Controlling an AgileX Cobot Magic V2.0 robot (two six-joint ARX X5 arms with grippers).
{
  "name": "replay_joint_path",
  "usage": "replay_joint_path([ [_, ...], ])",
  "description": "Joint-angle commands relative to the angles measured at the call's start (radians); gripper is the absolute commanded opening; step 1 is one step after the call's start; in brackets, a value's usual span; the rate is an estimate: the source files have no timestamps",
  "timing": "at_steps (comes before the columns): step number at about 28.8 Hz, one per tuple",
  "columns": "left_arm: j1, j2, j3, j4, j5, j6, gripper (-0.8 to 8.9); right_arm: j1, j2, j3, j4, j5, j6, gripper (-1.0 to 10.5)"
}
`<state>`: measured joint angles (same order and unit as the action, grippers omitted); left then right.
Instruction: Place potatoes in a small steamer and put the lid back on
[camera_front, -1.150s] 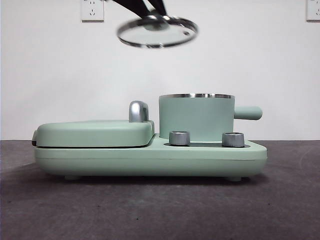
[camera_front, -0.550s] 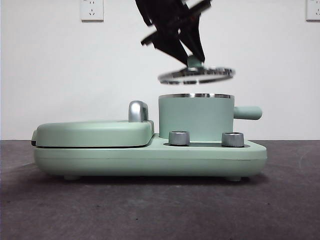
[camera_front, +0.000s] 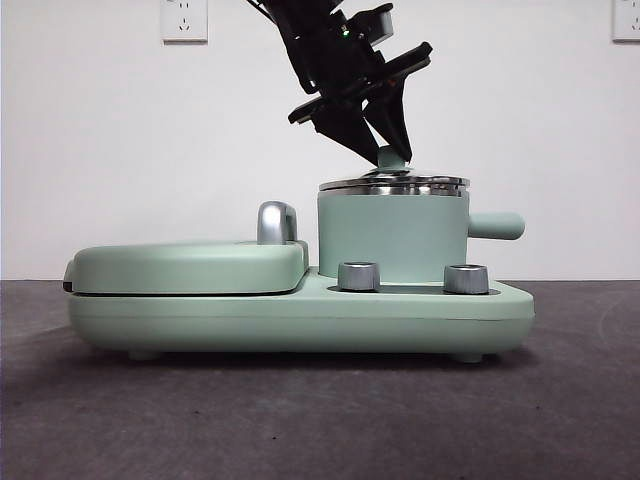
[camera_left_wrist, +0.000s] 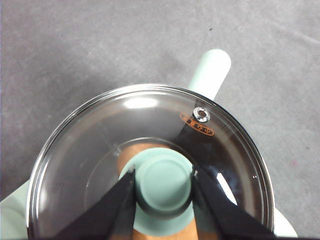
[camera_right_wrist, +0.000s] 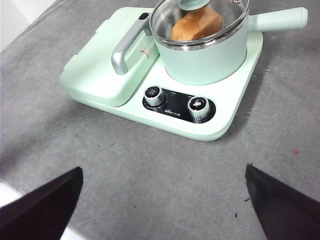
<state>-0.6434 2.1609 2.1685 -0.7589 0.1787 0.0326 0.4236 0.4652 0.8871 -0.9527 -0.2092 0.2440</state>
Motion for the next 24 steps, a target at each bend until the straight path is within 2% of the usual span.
replay_joint_path([
  [1, -0.002, 0.017, 0.034, 0.006, 0.002, 0.000, 0.15, 0.005, 0.001, 0.008, 0.010, 0.000, 0.018, 5.2],
  [21, -0.005, 0.052, 0.034, 0.011, 0.002, 0.011, 0.15, 0.005, 0.001, 0.008, 0.010, 0.001, 0.044, 5.2],
  [24, -0.006, 0.058, 0.034, 0.012, 0.002, 0.011, 0.43, 0.005, 0.001, 0.008, 0.010, 0.000, 0.044, 5.2],
])
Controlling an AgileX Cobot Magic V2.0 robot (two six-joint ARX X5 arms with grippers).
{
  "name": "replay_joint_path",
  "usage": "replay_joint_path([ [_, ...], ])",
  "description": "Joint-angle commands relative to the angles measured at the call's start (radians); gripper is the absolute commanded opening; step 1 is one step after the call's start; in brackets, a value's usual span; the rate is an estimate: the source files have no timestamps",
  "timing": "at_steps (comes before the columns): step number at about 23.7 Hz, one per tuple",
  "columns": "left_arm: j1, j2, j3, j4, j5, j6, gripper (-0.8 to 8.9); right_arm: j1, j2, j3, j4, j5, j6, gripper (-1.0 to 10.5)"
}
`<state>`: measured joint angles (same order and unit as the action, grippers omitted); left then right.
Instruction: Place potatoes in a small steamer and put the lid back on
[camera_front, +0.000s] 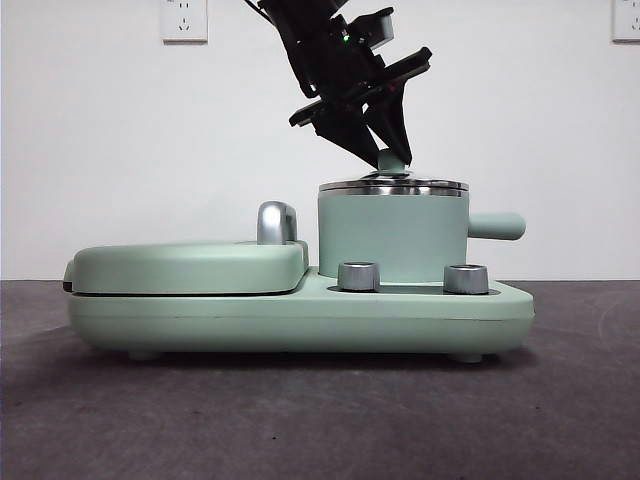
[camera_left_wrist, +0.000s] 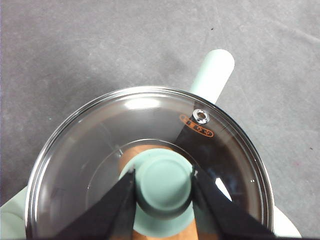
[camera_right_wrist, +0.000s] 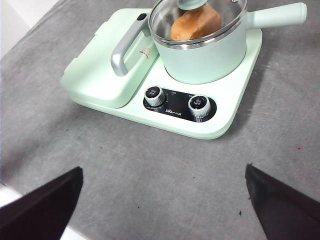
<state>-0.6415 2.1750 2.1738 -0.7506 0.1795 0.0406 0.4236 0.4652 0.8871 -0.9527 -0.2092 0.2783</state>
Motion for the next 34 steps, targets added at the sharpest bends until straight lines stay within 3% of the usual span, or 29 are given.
replay_joint_path([
  [1, -0.009, 0.044, 0.028, 0.004, 0.001, 0.003, 1.04, 0.005, 0.001, 0.008, 0.010, 0.001, 0.010, 5.2],
  [5, -0.008, 0.037, 0.028, 0.003, 0.001, -0.027, 3.62, 0.005, 0.001, 0.008, 0.010, 0.001, 0.010, 5.2],
  [7, -0.008, 0.021, 0.029, 0.002, 0.001, -0.034, 4.47, 0.005, 0.001, 0.008, 0.010, 0.001, 0.010, 5.2],
  [10, -0.008, -0.037, 0.031, -0.072, 0.002, -0.034, 4.52, 0.005, 0.001, 0.008, 0.010, 0.001, 0.009, 5.2],
  [15, -0.009, -0.192, 0.031, -0.322, 0.002, -0.033, 4.51, 0.005, 0.002, 0.008, 0.011, 0.000, 0.002, 5.2],
  [19, -0.005, -0.351, -0.001, -0.402, 0.002, -0.034, 4.51, 0.005, 0.003, 0.008, 0.011, 0.000, 0.002, 5.2],
  [27, -0.004, -0.818, -0.579, -0.337, 0.002, -0.031, 4.50, 0.005, 0.004, 0.008, 0.024, -0.003, 0.002, 5.2],
  [34, -0.007, -1.135, -0.970, -0.172, 0.002, -0.117, 4.49, 0.005, 0.004, 0.008, 0.038, -0.003, 0.002, 5.2],
])
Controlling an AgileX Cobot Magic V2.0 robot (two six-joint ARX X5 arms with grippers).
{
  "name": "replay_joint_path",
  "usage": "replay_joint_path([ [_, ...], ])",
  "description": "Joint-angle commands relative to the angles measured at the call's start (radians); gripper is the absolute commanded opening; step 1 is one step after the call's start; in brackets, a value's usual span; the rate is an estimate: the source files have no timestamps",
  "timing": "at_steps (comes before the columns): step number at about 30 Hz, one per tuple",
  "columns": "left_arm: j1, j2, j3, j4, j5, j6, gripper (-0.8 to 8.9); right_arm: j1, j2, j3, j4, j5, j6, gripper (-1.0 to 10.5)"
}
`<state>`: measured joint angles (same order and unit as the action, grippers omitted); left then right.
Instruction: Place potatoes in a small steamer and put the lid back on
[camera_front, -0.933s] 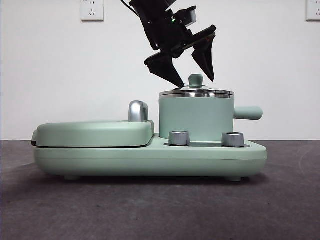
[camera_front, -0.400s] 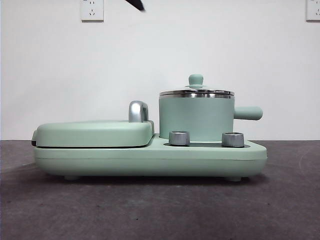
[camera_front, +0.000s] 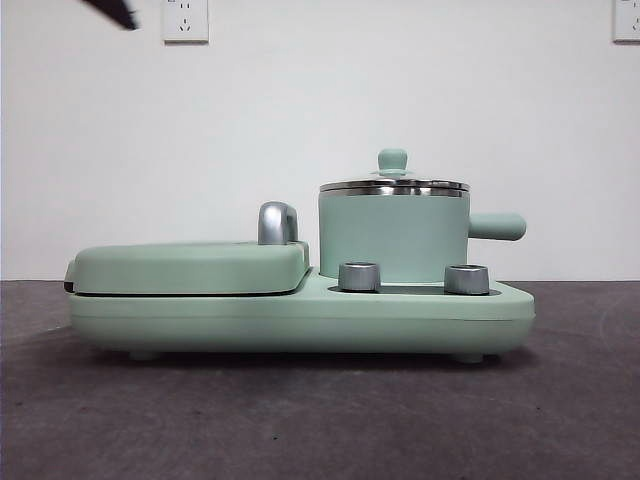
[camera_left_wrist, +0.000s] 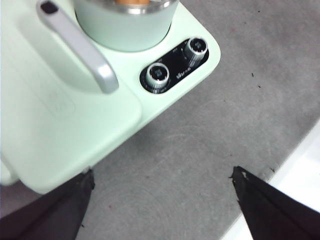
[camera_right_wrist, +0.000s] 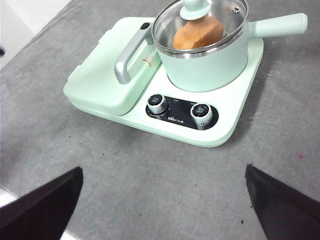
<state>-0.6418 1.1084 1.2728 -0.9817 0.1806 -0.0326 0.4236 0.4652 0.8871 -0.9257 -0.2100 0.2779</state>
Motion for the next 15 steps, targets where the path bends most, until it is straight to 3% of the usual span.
replay_joint_path([
  [1, -0.006, -0.113, -0.114, 0.085, 0.000, -0.049, 4.42, 0.005, 0.004, 0.008, 0.011, -0.003, 0.002, 5.2],
  [3, -0.006, -0.187, -0.190, 0.122, 0.000, -0.048, 3.88, 0.005, 0.004, 0.008, 0.011, -0.003, 0.002, 4.8],
  [4, -0.006, -0.218, -0.220, 0.132, 0.000, -0.045, 2.87, 0.005, 0.004, 0.008, 0.011, -0.003, 0.003, 3.7],
  [6, -0.006, -0.272, -0.267, 0.137, 0.000, -0.032, -0.11, 0.005, 0.004, 0.008, 0.010, -0.003, 0.002, -0.1],
  [7, -0.006, -0.294, -0.284, 0.139, 0.000, -0.032, 0.15, 0.005, 0.004, 0.008, 0.010, 0.000, -0.001, 0.3],
  [15, -0.006, -0.367, -0.298, 0.060, 0.000, -0.037, 0.06, 0.005, 0.003, 0.009, 0.010, 0.001, 0.000, 0.2],
])
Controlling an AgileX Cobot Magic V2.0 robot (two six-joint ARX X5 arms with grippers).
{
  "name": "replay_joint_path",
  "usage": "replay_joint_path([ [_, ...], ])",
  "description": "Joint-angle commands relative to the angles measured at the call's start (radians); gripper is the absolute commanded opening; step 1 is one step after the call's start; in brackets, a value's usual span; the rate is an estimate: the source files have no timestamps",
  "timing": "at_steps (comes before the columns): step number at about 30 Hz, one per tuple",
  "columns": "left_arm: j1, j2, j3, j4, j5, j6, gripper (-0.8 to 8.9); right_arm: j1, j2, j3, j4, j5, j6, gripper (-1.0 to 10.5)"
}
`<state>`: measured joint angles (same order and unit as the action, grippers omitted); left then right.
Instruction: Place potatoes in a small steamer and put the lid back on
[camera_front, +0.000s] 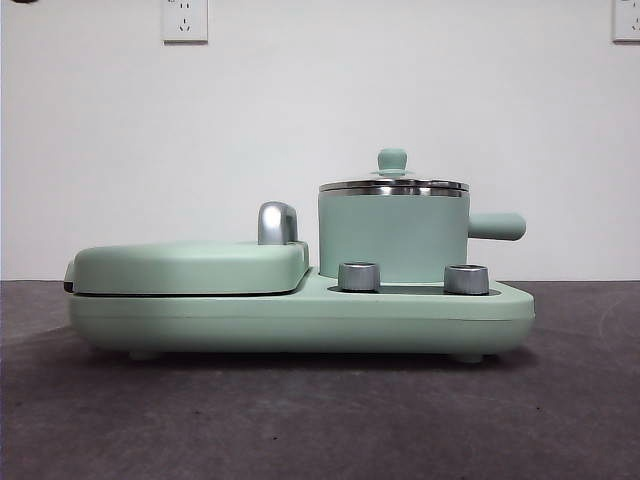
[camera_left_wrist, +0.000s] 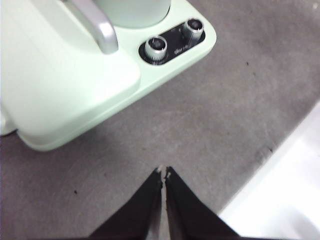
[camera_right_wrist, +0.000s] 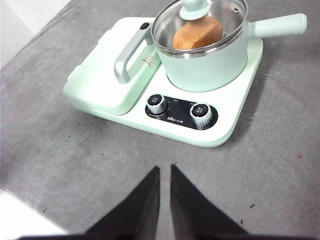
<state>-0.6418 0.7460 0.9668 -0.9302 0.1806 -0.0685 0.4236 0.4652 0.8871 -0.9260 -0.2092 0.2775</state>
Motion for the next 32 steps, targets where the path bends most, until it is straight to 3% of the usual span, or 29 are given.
replay_joint_path([
  [1, -0.006, -0.011, 0.008, 0.011, 0.000, -0.001, 0.06, 0.005, 0.003, 0.009, 0.011, 0.000, 0.001, 0.2],
  [9, -0.006, -0.035, 0.006, 0.016, 0.000, -0.001, 0.06, 0.005, 0.003, 0.009, 0.011, 0.000, 0.001, 0.2],
  [15, 0.051, -0.113, -0.091, 0.113, 0.010, 0.022, 0.05, 0.005, 0.003, 0.009, 0.011, 0.000, 0.001, 0.2],
  [17, 0.117, -0.176, -0.190, 0.213, 0.004, 0.068, 0.06, 0.005, 0.003, 0.009, 0.011, 0.000, 0.001, 0.2],
  [25, 0.448, -0.521, -0.705, 0.667, 0.003, 0.025, 0.06, 0.005, 0.003, 0.009, 0.011, 0.000, 0.001, 0.2],
  [32, 0.566, -0.726, -0.908, 0.750, 0.002, -0.004, 0.06, 0.005, 0.003, 0.009, 0.011, 0.000, 0.000, 0.2],
])
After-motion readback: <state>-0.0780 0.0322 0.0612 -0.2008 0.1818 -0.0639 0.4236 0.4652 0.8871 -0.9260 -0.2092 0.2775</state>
